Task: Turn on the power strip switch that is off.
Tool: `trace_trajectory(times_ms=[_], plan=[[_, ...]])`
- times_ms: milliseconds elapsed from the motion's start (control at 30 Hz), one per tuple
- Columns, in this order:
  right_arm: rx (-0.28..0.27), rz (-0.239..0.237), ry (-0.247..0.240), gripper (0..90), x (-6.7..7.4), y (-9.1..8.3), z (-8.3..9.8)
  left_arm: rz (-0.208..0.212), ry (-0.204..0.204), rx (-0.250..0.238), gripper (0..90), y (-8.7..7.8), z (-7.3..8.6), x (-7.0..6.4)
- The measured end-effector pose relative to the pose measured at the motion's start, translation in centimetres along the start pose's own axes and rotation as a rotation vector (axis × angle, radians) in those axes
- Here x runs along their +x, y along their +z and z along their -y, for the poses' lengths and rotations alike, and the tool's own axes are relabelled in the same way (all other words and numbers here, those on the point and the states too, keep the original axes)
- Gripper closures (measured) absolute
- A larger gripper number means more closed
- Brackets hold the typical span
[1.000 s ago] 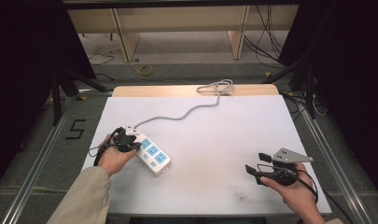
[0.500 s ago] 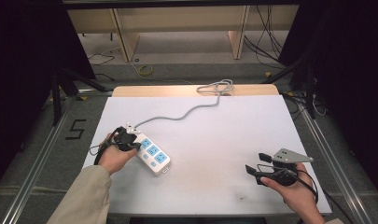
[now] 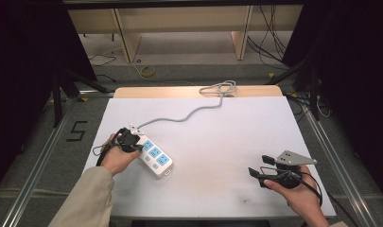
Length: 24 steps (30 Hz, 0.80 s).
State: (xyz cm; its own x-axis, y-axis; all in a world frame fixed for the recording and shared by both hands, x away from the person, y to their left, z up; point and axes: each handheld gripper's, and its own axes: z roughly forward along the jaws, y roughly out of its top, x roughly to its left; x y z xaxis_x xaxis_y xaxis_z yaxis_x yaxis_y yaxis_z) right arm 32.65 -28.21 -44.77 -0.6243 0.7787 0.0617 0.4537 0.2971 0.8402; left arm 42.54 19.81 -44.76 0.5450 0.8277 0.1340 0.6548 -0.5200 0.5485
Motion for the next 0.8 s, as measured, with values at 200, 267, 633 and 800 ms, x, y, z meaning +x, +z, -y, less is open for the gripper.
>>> trace_trajectory(times_ms=[200,267,633,800], plan=[[0.004,0.001,-0.001,28.2,-0.02,-0.01,0.03,-0.007,0.004,0.017,89.9,0.05,-0.23,-0.10],[0.005,0.000,-0.001,28.2,-0.03,0.00,0.04,-0.006,0.006,0.021,89.9,0.08,-0.30,-0.11],[0.009,-0.004,-0.003,28.1,0.03,0.03,0.06,-0.009,-0.002,0.046,89.9,0.20,-0.66,-0.10],[0.011,-0.004,-0.005,28.1,0.05,0.04,0.07,-0.010,-0.003,0.052,89.9,0.22,-0.72,-0.10]])
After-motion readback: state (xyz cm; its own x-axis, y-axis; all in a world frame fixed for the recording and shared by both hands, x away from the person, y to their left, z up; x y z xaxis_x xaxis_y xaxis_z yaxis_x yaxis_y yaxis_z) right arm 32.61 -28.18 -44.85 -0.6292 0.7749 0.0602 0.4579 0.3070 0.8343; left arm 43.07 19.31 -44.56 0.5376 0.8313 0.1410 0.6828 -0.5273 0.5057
